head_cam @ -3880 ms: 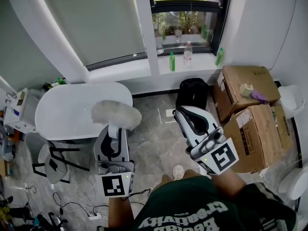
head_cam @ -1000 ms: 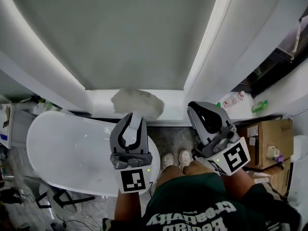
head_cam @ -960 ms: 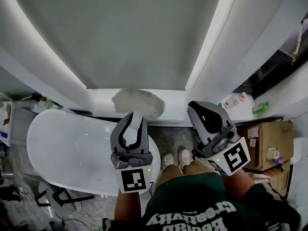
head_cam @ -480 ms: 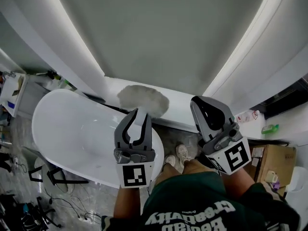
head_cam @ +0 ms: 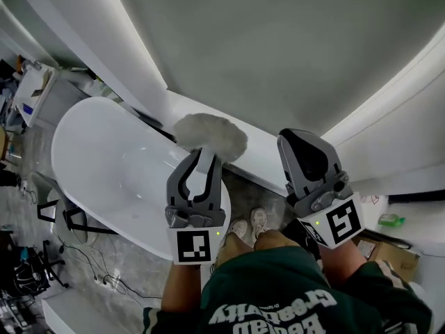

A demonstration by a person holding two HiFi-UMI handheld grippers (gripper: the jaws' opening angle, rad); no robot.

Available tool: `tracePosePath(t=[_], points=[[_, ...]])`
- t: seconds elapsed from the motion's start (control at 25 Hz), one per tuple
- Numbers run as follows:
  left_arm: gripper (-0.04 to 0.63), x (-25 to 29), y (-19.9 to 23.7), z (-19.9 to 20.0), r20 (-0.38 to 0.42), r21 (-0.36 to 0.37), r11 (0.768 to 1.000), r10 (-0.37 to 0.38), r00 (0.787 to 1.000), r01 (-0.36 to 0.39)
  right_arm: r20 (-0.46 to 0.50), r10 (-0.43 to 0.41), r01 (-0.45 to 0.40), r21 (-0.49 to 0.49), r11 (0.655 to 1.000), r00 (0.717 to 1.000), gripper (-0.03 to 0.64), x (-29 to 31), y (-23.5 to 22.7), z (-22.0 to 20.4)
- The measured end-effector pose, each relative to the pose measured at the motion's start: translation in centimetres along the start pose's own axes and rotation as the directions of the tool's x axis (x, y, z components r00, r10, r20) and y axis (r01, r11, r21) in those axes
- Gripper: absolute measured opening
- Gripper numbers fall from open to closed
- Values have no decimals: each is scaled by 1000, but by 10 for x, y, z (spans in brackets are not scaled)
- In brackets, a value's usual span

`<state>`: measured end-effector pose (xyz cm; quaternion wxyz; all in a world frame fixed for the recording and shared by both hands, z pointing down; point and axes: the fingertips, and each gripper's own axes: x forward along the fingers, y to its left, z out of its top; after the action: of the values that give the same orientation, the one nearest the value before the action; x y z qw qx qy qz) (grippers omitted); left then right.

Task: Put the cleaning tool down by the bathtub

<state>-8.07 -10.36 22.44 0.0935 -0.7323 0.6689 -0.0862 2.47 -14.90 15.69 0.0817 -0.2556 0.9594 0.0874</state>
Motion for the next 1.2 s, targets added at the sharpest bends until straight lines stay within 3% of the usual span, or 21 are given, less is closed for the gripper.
tracePosePath(t=[0.4,0.52,0.76,1.0,1.2], points=[[94,36,-14,-38,-128,7,998,59,990,-59,-23,97,-95,69,993,995,17,20,-31,-52],[94,41,-18,-51,-152,-33,996,72,986,-78,-27,110,-108,82,991,994,17,23,-33,-74],[94,52,-23,-92,-198,-5,998,61,978,-63,-36,106,-101,114,988,994,15,30,-30,-116],[94,58,-25,-152,-254,-48,997,40,966,-54,-45,92,-85,132,988,995,16,33,-27,-148],[94,70,-18,-192,-329,-155,983,38,944,-94,-70,95,-84,143,986,993,16,45,-25,-170]])
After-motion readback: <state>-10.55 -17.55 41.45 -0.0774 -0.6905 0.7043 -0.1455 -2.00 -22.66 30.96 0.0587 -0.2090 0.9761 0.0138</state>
